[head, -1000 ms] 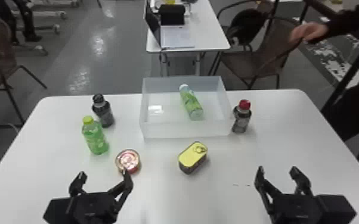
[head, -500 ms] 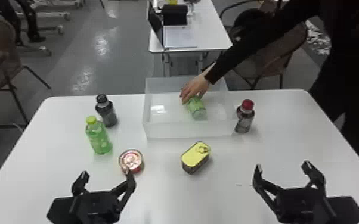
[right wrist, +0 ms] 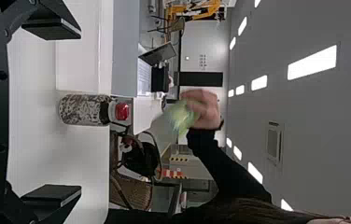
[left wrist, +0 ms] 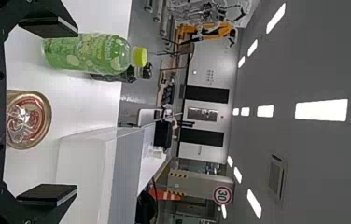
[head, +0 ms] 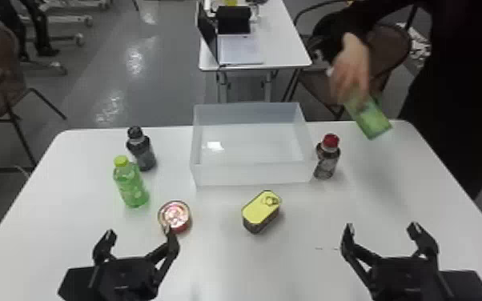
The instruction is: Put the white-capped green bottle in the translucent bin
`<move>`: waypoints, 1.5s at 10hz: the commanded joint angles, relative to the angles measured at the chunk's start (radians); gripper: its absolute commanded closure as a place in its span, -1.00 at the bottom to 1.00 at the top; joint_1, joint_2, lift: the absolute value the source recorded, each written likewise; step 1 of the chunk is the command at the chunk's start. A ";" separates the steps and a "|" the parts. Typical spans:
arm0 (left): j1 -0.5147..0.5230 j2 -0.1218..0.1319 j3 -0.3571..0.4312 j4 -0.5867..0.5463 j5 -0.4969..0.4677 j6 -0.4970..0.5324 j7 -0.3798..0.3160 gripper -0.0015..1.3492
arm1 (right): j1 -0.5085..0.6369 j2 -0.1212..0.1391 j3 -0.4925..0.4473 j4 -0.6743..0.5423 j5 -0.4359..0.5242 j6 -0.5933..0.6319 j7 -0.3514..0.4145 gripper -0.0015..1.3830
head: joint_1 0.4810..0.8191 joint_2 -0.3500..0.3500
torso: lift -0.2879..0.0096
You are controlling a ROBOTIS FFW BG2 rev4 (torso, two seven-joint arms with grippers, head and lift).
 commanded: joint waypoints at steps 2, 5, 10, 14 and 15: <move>0.000 0.000 0.000 0.000 0.000 -0.001 0.000 -0.81 | -0.001 0.000 0.000 0.002 -0.001 0.000 0.000 -0.78 | 0.27 0.05 | 0.41; -0.002 0.003 0.000 0.000 0.000 0.000 0.000 -0.81 | -0.003 0.000 0.000 0.008 0.003 -0.016 0.000 -0.74 | 0.27 0.04 | 0.41; -0.003 0.002 0.001 0.000 0.000 -0.001 0.000 -0.81 | -0.003 0.002 0.000 0.012 -0.006 -0.016 -0.012 -0.74 | 0.27 0.04 | 0.41; -0.008 0.002 0.008 0.000 -0.075 -0.018 0.000 -0.81 | -0.008 0.000 0.000 0.019 -0.034 0.001 -0.014 -0.74 | 0.27 0.03 | 0.41; -0.011 0.006 0.008 0.000 -0.086 -0.012 -0.005 -0.81 | -0.009 0.000 0.000 0.019 -0.035 0.007 -0.014 -0.74 | 0.27 0.02 | 0.41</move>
